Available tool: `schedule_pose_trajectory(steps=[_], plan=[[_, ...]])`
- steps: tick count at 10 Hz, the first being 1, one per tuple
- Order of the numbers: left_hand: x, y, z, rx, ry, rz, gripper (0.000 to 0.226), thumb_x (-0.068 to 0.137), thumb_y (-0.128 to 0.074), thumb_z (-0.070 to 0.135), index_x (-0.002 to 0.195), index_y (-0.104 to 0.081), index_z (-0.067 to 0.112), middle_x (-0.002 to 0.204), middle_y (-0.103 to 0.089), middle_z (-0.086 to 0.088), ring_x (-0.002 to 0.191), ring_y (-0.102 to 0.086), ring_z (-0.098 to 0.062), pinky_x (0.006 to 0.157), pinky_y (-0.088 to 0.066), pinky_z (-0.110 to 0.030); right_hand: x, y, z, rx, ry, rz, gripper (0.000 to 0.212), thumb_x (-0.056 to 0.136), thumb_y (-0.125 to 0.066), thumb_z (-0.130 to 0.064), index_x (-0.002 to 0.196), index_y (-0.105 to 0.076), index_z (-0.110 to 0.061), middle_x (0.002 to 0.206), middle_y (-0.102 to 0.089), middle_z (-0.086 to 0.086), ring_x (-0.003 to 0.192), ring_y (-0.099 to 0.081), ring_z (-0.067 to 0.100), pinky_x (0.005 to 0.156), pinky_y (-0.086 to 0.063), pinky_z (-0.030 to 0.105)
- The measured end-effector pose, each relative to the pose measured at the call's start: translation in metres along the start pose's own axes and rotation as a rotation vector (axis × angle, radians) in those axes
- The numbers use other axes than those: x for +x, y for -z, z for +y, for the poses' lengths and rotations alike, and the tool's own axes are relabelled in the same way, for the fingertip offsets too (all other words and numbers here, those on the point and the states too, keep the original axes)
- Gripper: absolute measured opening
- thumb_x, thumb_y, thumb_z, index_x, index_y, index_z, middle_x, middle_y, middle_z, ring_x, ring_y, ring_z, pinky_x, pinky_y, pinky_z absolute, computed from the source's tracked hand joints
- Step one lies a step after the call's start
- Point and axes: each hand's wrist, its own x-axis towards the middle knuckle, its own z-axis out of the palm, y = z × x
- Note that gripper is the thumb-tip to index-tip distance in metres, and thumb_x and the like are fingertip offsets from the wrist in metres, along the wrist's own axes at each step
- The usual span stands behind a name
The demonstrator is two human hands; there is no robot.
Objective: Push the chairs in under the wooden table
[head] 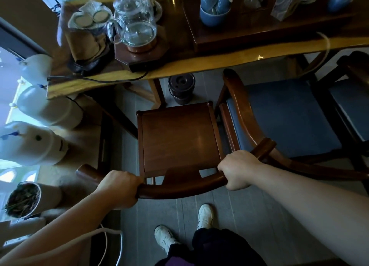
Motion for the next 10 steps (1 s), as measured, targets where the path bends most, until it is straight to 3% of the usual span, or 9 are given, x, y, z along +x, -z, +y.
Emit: schedule_pose_trajectory(steps=[2, 4, 6, 7, 8, 9, 10], plan=[[-0.002, 0.003, 0.001, -0.001, 0.006, 0.010, 0.013, 0.088, -0.054, 0.036, 0.101, -0.057, 0.038, 0.079, -0.057, 0.014, 0.074, -0.054, -0.003, 0.068, -0.039, -0.022, -0.002, -0.001, 0.001, 0.023, 0.018, -0.007, 0.007, 0.073, -0.063, -0.031, 0.078, -0.061, -0.025, 0.073, -0.065, -0.003, 0.065, -0.061, 0.015, 0.065, -0.054, 0.033], [-0.003, 0.002, -0.002, -0.037, 0.003, -0.009, 0.013, 0.088, -0.055, 0.037, 0.102, -0.054, 0.039, 0.081, -0.056, 0.014, 0.078, -0.055, -0.003, 0.077, -0.044, -0.024, -0.003, -0.005, 0.003, 0.036, 0.033, 0.009, 0.009, 0.074, -0.063, -0.029, 0.082, -0.063, -0.024, 0.073, -0.064, -0.004, 0.067, -0.062, 0.014, 0.066, -0.056, 0.033], [-0.003, -0.007, -0.002, -0.062, -0.009, 0.069, 0.018, 0.087, -0.057, 0.045, 0.102, -0.049, 0.037, 0.083, -0.055, 0.015, 0.077, -0.054, -0.004, 0.075, -0.046, -0.026, -0.006, -0.008, 0.002, 0.007, 0.052, 0.080, 0.026, 0.080, -0.065, -0.036, 0.101, -0.056, -0.024, 0.087, -0.059, -0.007, 0.079, -0.057, 0.014, 0.070, -0.048, 0.035], [-0.006, -0.016, 0.002, -0.058, 0.017, 0.145, 0.025, 0.086, -0.057, 0.046, 0.107, -0.046, 0.035, 0.093, -0.059, 0.012, 0.085, -0.057, -0.009, 0.083, -0.048, -0.033, -0.015, -0.010, -0.008, -0.010, -0.014, 0.165, 0.027, 0.083, -0.066, -0.038, 0.102, -0.053, -0.025, 0.094, -0.058, -0.006, 0.088, -0.056, 0.017, 0.075, -0.044, 0.035], [-0.009, -0.028, 0.008, -0.025, 0.013, 0.228, 0.029, 0.085, -0.056, 0.045, 0.110, -0.047, 0.032, 0.104, -0.063, 0.007, 0.096, -0.059, -0.016, 0.090, -0.045, -0.040, -0.023, -0.023, -0.023, -0.016, -0.089, 0.220, 0.025, 0.087, -0.064, -0.029, 0.110, -0.054, -0.024, 0.106, -0.061, -0.004, 0.103, -0.058, 0.018, 0.091, -0.045, 0.036], [-0.019, -0.025, 0.007, -0.057, -0.011, 0.273, 0.040, 0.084, -0.054, 0.050, 0.117, -0.048, 0.028, 0.117, -0.061, 0.002, 0.109, -0.054, -0.020, 0.098, -0.039, -0.039, -0.024, -0.022, -0.037, 0.008, -0.166, 0.209, 0.045, 0.086, -0.065, -0.040, 0.125, -0.050, -0.024, 0.121, -0.059, -0.004, 0.117, -0.053, 0.019, 0.109, -0.034, 0.038], [-0.028, -0.009, 0.000, -0.049, -0.085, 0.354, 0.065, 0.084, -0.045, 0.067, 0.134, -0.039, 0.026, 0.133, -0.051, 0.000, 0.125, -0.043, -0.021, 0.111, -0.025, -0.041, -0.021, -0.007, -0.053, 0.027, -0.156, 0.171, 0.083, 0.081, -0.061, -0.066, 0.148, -0.033, -0.026, 0.147, -0.044, 0.000, 0.137, -0.039, 0.022, 0.118, -0.022, 0.045]])
